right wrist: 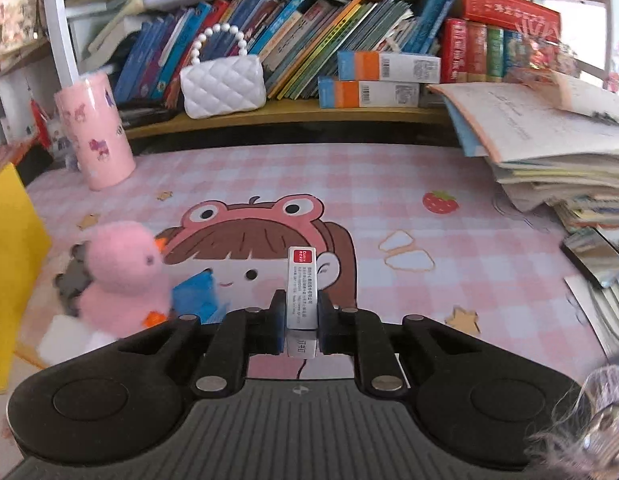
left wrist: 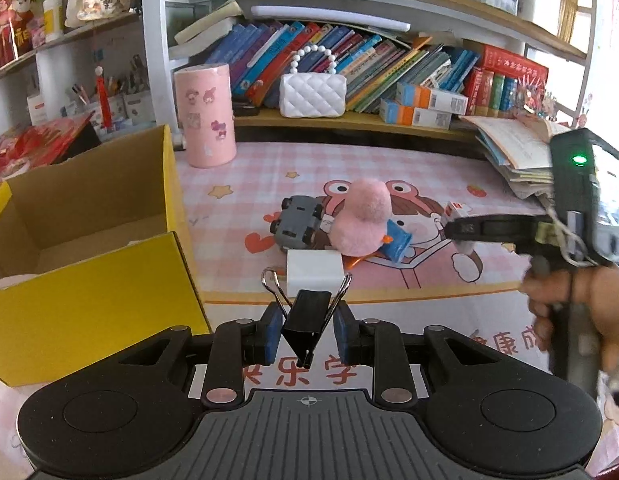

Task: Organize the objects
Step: 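Lift the binder clip with the left tool while the right tool grasps the white medicine box, then carry the binder clip and medicine box over the yellow box with both tools, then lower the clip and medicine box into the box and open both tools, then withdraw both tools from the box toward the remaining toys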

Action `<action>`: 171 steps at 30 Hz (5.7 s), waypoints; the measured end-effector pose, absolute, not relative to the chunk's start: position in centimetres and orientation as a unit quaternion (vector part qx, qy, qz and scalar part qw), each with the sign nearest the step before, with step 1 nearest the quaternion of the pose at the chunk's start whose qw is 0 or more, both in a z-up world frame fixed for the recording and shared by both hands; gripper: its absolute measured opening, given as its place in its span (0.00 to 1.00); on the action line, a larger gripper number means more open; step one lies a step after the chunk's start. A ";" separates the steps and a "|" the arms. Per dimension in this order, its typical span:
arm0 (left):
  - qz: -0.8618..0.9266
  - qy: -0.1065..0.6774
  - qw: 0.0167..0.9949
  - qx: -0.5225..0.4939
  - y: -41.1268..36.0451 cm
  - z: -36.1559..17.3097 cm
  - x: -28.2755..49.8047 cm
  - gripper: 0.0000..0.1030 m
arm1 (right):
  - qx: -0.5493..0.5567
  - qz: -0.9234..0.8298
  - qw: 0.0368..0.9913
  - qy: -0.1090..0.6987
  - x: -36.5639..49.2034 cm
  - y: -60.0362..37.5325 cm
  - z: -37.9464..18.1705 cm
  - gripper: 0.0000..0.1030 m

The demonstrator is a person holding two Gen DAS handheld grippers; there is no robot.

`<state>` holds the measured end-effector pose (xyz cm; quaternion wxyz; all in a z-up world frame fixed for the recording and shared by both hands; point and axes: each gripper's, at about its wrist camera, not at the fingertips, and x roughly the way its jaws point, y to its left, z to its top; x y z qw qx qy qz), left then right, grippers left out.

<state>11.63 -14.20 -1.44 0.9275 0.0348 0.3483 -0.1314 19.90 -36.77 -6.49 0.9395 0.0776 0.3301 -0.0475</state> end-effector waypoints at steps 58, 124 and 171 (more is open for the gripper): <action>-0.030 0.223 0.974 -0.030 5.6 5.4 7.5 0.25 | -0.024 0.186 0.957 0.219 8.8 -10.4 3.0 0.13; -0.096 0.319 0.943 0.000 0.2 1.4 6.4 0.46 | -0.019 0.095 0.951 0.295 7.4 -14.2 0.1 0.29; -0.157 0.366 0.916 0.053 -14.9 -2.0 11.5 0.66 | 0.028 -0.015 0.937 0.349 10.7 -30.2 -3.7 0.39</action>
